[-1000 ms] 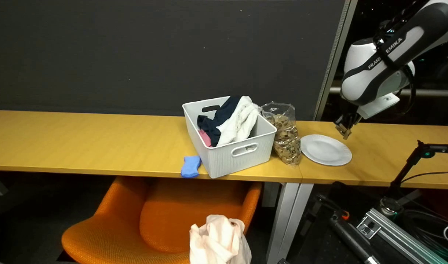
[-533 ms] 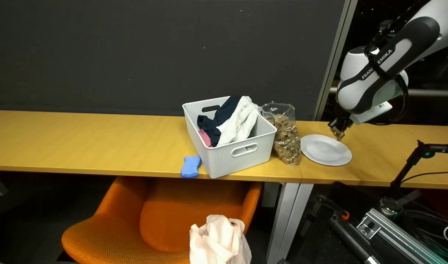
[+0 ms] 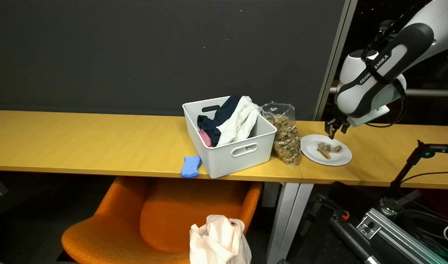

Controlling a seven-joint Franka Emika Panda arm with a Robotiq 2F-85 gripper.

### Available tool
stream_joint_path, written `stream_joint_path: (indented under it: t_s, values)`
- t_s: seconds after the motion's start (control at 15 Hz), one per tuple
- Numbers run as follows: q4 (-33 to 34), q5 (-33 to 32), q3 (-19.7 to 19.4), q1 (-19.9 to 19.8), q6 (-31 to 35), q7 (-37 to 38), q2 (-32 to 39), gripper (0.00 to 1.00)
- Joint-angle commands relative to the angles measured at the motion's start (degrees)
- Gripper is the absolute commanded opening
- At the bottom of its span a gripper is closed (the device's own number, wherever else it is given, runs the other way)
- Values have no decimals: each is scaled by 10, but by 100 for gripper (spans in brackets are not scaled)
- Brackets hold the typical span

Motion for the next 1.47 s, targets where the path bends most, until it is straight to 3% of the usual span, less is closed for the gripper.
stream_joint_path:
  t_s: [0.0,0.07,0.47,0.8,1.0,1.13,1.4]
  values:
    - [8,6,-15,11,13,4,4,95]
    - [8,5,-16,13,8,5,-1,100]
    - [10,2,-23,26,-20,7,-60,100]
    - [-6,17,10,44,-27,-12,-176,100]
    - [1,72,55,60,-42,-45,-228,100]
    - [21,119,77,77,-60,-65,-231,74]
    - [69,189,99,100,-92,-99,-193,42]
